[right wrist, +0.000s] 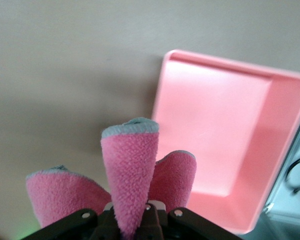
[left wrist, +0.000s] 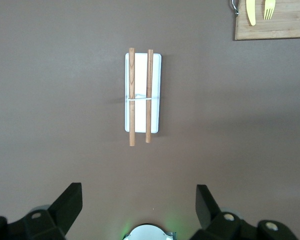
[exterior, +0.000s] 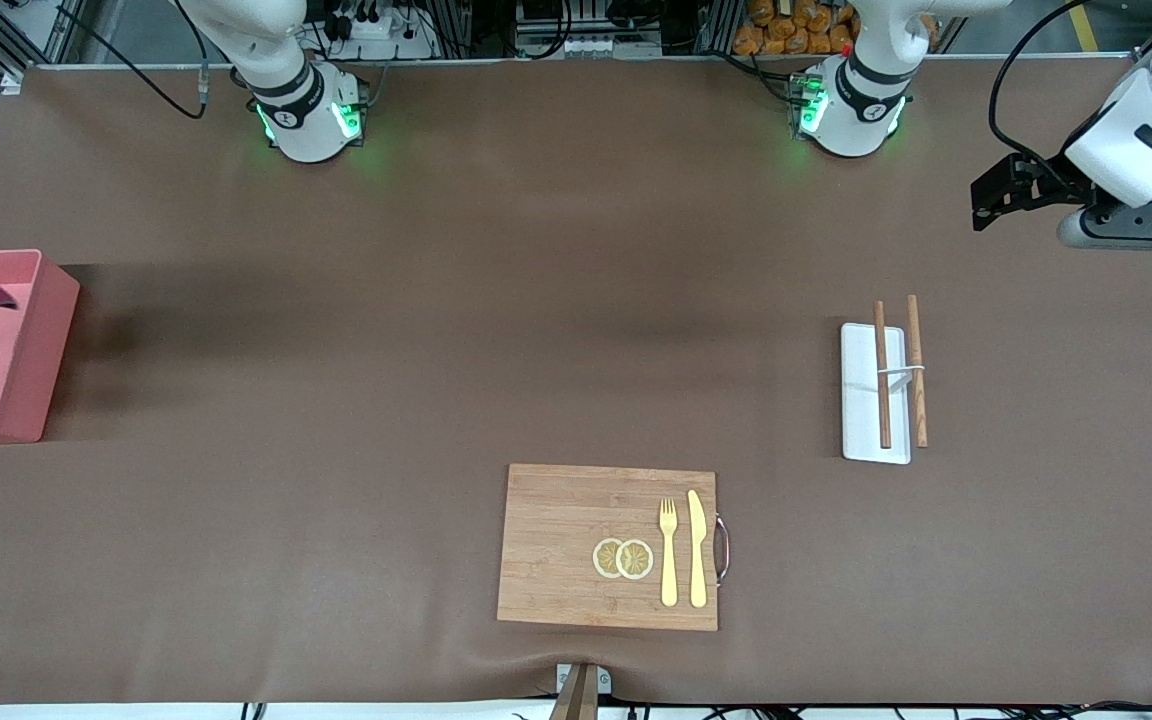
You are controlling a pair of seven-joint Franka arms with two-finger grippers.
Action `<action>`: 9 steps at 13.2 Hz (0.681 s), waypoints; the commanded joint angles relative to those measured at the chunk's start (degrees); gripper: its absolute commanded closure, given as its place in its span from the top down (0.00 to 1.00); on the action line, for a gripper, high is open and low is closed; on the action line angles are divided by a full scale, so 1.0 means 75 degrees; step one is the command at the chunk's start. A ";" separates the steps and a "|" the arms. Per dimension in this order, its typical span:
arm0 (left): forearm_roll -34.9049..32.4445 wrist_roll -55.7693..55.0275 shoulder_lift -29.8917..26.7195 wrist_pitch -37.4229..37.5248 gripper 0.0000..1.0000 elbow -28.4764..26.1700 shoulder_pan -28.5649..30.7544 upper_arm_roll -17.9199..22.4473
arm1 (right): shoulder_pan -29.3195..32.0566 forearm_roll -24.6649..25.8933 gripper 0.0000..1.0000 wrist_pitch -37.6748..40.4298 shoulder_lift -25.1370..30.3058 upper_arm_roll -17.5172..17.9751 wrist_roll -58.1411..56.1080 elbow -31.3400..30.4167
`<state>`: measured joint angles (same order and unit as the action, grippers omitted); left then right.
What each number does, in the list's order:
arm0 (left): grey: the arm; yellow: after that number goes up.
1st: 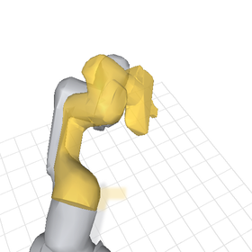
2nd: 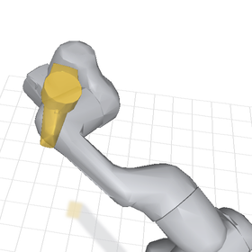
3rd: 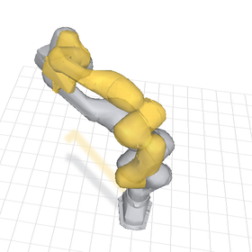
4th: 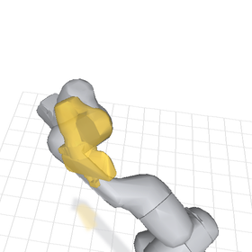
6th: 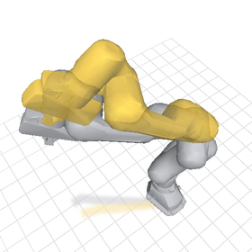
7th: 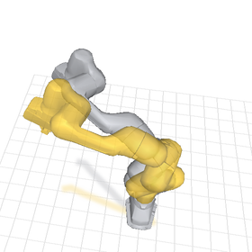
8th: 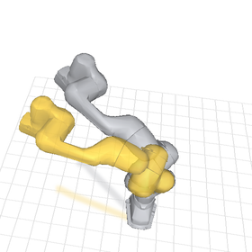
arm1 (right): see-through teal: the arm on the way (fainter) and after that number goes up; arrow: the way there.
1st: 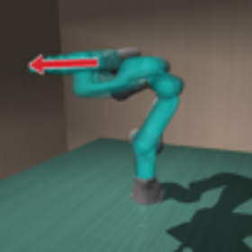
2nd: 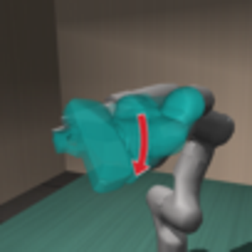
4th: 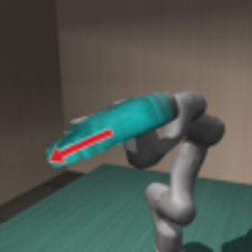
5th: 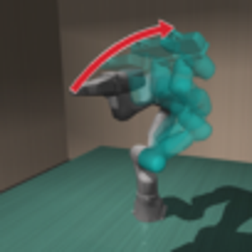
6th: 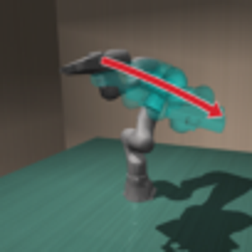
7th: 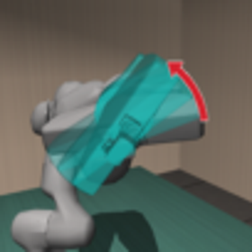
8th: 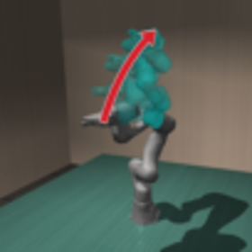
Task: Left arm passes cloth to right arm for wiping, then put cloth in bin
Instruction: 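Move the cloth over the pink bin and open the right gripper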
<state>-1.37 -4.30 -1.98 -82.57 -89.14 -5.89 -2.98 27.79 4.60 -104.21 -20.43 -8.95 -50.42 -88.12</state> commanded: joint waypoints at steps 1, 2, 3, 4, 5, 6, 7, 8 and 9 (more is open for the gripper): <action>0.0031 0.0069 0.0042 0.0099 1.00 0.0167 0.0070 -0.0013 | 0.0489 0.0043 0.00 -0.0973 -0.0743 0.0174 -0.0800 0.0336; 0.0031 -0.0012 0.0042 0.0111 1.00 0.0167 0.0059 -0.0013 | 0.0606 0.0020 0.00 -0.1162 -0.1001 0.0186 -0.0801 0.0336; 0.0019 -0.0060 0.0030 0.0111 1.00 0.0167 0.0059 -0.0025 | 0.0689 0.0019 0.00 -0.1431 -0.1282 0.0198 -0.0801 0.0336; 0.0008 -0.0048 0.0030 0.0111 1.00 0.0179 0.0059 -0.0025 | 0.0759 0.0008 0.00 -0.1851 -0.1528 0.0198 -0.0812 0.0336; 0.0007 -0.0048 0.0018 0.0099 1.00 0.0179 0.0059 -0.0013 | 0.0830 -0.0050 0.00 -0.2145 -0.1739 0.0209 -0.0917 0.0336; 0.0019 -0.0002 0.0018 0.0099 1.00 0.0191 0.0070 -0.0001 | 0.0888 -0.0155 0.00 -0.2334 -0.1927 0.0209 -0.1150 0.0347; 0.0019 0.0010 0.0018 0.0099 1.00 0.0191 0.0070 -0.0001 | 0.0970 -0.0307 0.00 -0.2487 -0.2103 0.0209 -0.1454 0.0359; 0.0042 -0.0036 0.0030 0.0099 1.00 0.0191 0.0082 -0.0001 | 0.1041 -0.0552 0.45 -0.2639 -0.2209 0.0209 -0.1619 0.0347; 0.0054 -0.0037 0.0030 0.0099 1.00 0.0179 0.0082 -0.0001 | 0.1064 -0.0972 0.99 -0.2733 -0.2268 0.0209 -0.1644 0.0347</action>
<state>-1.37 -4.39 -1.98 -82.57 -88.82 -5.68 -2.82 33.67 1.36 -124.60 -36.03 -8.72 -59.94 -87.82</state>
